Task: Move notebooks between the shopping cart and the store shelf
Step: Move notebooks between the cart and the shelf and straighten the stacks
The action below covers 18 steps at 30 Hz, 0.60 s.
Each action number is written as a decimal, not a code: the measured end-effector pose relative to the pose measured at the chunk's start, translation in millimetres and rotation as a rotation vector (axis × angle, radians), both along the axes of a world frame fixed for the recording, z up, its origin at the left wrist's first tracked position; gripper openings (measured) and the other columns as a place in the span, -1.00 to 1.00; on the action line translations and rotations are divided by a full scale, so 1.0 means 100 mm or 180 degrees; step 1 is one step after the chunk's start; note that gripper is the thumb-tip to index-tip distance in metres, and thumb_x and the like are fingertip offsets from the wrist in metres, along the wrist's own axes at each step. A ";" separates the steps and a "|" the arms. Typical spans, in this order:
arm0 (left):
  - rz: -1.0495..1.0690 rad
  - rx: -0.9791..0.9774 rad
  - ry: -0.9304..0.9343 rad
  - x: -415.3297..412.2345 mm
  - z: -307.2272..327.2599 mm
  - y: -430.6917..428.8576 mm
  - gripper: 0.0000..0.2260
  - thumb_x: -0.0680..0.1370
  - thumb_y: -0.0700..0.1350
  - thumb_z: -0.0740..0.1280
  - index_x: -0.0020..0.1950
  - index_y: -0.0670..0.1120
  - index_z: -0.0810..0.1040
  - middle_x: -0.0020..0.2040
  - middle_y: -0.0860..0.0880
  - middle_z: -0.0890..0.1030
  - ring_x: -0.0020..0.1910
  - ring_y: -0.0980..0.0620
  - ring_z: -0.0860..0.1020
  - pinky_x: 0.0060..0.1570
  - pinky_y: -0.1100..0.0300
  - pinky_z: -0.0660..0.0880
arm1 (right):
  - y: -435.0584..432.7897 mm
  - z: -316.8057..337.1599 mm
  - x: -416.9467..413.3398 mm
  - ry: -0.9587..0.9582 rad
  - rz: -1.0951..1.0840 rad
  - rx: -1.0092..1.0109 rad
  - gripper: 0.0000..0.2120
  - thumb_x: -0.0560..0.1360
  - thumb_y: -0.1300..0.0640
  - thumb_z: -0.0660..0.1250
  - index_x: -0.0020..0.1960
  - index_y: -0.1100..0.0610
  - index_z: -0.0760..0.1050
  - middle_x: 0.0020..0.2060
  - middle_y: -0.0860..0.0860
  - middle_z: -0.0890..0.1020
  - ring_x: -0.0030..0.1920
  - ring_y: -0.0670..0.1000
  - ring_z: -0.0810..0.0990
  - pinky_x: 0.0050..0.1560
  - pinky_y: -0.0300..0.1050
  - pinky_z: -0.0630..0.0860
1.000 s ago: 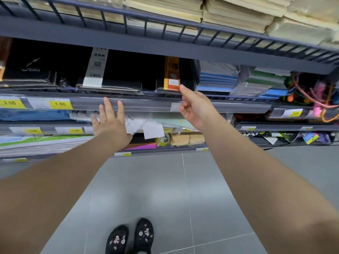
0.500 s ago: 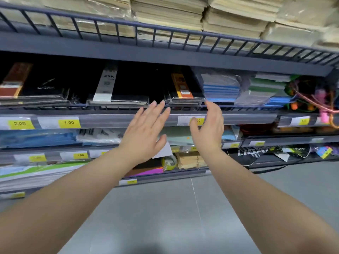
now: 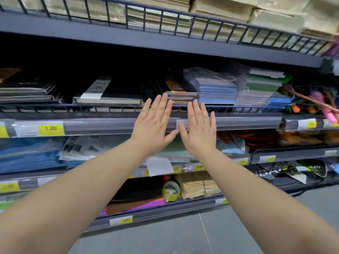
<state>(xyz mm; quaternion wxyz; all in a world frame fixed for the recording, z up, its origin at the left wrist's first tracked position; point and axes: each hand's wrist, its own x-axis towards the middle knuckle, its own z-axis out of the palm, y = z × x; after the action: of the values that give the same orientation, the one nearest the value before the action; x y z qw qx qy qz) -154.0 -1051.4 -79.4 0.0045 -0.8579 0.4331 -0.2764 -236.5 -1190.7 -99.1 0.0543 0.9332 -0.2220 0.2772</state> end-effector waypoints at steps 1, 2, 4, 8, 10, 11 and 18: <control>0.0019 0.0017 0.0031 -0.01 0.01 -0.01 -0.27 0.54 0.29 -0.23 0.51 -0.17 -0.31 0.55 -0.16 -0.26 0.55 -0.10 -0.21 0.43 -0.01 -0.37 | 0.00 0.02 0.01 0.0027 0.0022 0.0043 -0.38 0.60 -0.18 -0.05 0.56 0.08 -0.06 0.56 0.00 0.03 0.55 0.01 -0.05 0.49 0.06 -0.24; 0.0026 0.0036 0.0089 -0.01 0.03 -0.02 -0.27 0.55 0.29 -0.21 0.53 -0.18 -0.28 0.56 -0.17 -0.23 0.55 -0.10 -0.21 0.44 -0.01 -0.35 | 0.00 0.04 0.02 0.0033 0.0052 0.0075 -0.38 0.60 -0.18 -0.04 0.56 0.08 -0.05 0.56 0.00 0.04 0.55 0.00 -0.06 0.49 0.05 -0.24; -0.0004 0.0058 0.0242 -0.03 0.08 -0.01 -0.28 0.55 0.28 -0.19 0.54 -0.18 -0.25 0.56 -0.18 -0.21 0.55 -0.09 -0.21 0.46 0.00 -0.31 | 0.00 0.09 0.00 -0.0084 0.0155 0.0125 -0.41 0.60 -0.16 -0.03 0.55 0.09 0.02 0.54 0.02 0.12 0.55 0.00 -0.01 0.50 0.03 -0.20; -0.0162 -0.0427 0.0910 -0.12 0.21 0.00 -0.32 0.60 0.16 0.02 0.56 -0.16 -0.19 0.58 -0.16 -0.14 0.56 -0.05 -0.12 0.49 0.06 -0.20 | -0.02 0.21 -0.04 -0.0691 0.0309 0.0557 -0.49 0.60 -0.04 0.08 0.50 0.14 0.19 0.46 0.08 0.30 0.48 0.08 0.19 0.48 -0.01 0.00; -0.0044 -0.0671 0.1130 -0.15 0.30 -0.05 -0.28 0.58 0.11 0.12 0.56 -0.16 -0.18 0.57 -0.19 -0.08 0.55 -0.09 -0.04 0.49 0.04 -0.10 | -0.03 0.26 -0.02 -0.0706 0.0275 0.0596 -0.49 0.60 -0.02 0.12 0.49 0.14 0.18 0.46 0.08 0.29 0.48 0.08 0.19 0.47 0.00 0.03; 0.0071 -0.0718 0.1179 -0.16 0.35 -0.09 -0.25 0.56 0.10 0.16 0.56 -0.16 -0.18 0.57 -0.21 -0.04 0.54 -0.13 0.01 0.49 0.01 -0.02 | -0.03 0.29 0.00 -0.0656 0.0269 0.0573 -0.48 0.59 -0.02 0.13 0.50 0.13 0.17 0.46 0.07 0.29 0.48 0.08 0.18 0.46 0.00 0.05; 0.0987 -0.0179 0.1523 -0.12 0.69 -0.43 -0.25 0.54 0.12 0.23 0.56 -0.12 -0.11 0.42 -0.21 0.32 0.32 -0.19 0.39 0.25 -0.01 0.29 | 0.01 0.67 0.18 -0.0024 -0.0262 0.0397 -0.44 0.49 -0.10 0.22 0.40 0.13 0.24 0.27 0.13 0.45 0.26 0.19 0.36 0.22 0.05 0.26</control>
<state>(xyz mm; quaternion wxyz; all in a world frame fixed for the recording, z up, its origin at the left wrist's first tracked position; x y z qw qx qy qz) -166.3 -1094.4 -10.6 -0.0795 -0.9545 0.2776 -0.0740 -218.3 -1189.4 -32.5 0.0066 0.9238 -0.2772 0.2639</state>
